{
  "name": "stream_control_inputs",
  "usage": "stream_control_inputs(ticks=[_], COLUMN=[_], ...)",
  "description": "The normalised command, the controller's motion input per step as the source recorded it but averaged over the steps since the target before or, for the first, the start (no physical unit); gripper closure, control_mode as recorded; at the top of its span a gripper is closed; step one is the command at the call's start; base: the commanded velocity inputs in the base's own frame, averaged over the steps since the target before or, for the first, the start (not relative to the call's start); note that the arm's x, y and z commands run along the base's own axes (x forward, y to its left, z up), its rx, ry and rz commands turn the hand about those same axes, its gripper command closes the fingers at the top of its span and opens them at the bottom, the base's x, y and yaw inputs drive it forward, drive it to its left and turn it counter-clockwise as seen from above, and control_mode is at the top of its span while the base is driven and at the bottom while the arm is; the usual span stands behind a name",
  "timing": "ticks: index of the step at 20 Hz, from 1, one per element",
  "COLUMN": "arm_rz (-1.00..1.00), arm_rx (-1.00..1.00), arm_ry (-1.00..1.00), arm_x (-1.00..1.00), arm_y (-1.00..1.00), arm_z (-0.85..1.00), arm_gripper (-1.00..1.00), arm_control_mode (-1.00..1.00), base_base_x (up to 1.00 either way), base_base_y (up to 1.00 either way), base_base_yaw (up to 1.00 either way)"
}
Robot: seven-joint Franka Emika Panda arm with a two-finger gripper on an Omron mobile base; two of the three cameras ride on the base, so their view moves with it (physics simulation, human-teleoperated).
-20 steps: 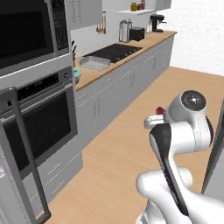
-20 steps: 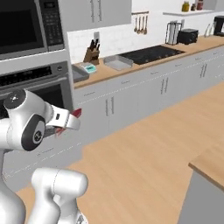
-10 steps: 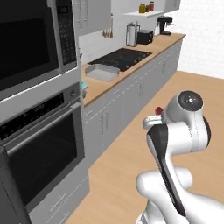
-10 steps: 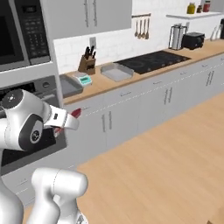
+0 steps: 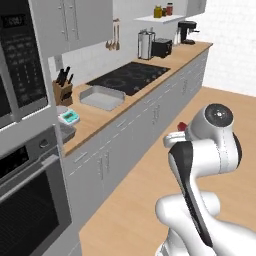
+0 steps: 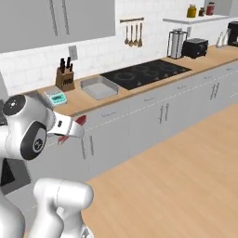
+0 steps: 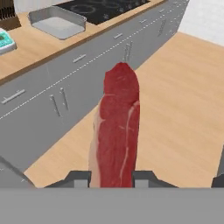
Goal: Place one carrot and one steak in each tupperware on the nearby counter, to pack two identical lunches.
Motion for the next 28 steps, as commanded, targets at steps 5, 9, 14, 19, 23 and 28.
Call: stream_control_inputs(ticks=[5,9,14,19,23,28], arm_rz=[0.00,0.00,0.00,0.00,0.00,0.00], arm_rx=[0.00,0.00,0.00,0.00,0.00,0.00], arm_ry=[0.00,0.00,0.00,0.00,0.00,0.00], arm_x=[0.00,0.00,0.00,0.00,0.00,0.00], arm_y=[0.00,0.00,0.00,0.00,0.00,0.00], arm_z=[0.00,0.00,0.00,0.00,0.00,0.00], arm_gripper=[1.00,1.00,1.00,1.00,1.00,1.00], arm_control_mode=[1.00,1.00,1.00,1.00,1.00,1.00], base_base_x=[1.00,1.00,1.00,1.00,0.97,0.36], base_base_y=[-0.41,-0.32,-0.21,-0.21,-0.19,-0.14], base_base_yaw=[0.02,0.08,0.19,0.44,0.58,0.70])
